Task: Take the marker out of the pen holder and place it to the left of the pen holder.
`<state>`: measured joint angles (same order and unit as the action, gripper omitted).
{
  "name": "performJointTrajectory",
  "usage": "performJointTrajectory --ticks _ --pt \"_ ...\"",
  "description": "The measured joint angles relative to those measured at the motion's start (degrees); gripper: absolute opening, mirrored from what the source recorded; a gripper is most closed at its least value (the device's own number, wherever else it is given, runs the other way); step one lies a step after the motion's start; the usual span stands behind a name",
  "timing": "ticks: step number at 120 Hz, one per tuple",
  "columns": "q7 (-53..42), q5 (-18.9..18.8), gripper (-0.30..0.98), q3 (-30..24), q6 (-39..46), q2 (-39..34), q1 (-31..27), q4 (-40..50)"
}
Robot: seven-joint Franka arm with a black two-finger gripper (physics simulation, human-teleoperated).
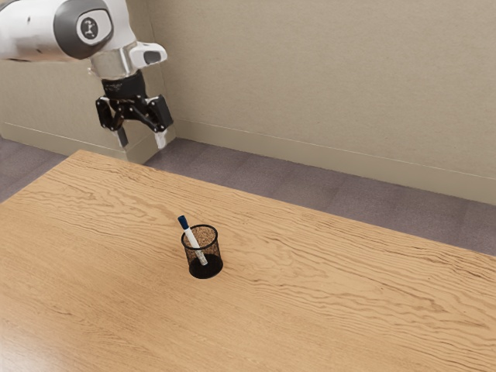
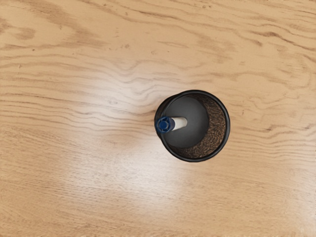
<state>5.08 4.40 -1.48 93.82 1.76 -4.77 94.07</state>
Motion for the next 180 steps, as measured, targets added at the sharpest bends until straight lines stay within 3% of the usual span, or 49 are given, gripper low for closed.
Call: performJointTrajectory --ticks 12,22,30,39,60,79,106,141,180 --pt "-0.3 -0.1 0.69 -0.3 -1.0 -0.8 -0.9 0.5" --pt "-0.5 -0.1 0.69 -0.6 1.2 -6.7 -1.5 12.0" --pt "-0.6 0.0 0.69 -0.7 6.6 -13.5 0.3 26.8" --pt "-0.7 1.6 0.69 -0.8 14.2 -16.2 1.7 38.1" --pt "0.5 2.9 0.69 -1.5 28.8 -14.6 4.3 46.4" --pt "1.3 -0.8 0.69 -2.2 41.2 -14.8 3.5 47.7" --pt "1.7 -2.0 0.6 -1.9 54.7 -11.0 2.1 47.4" --pt "1.5 10.6 0.47 -1.7 63.9 -6.6 2.8 46.8" --pt "0.8 13.0 0.35 -1.7 69.1 -0.2 3.0 42.8"
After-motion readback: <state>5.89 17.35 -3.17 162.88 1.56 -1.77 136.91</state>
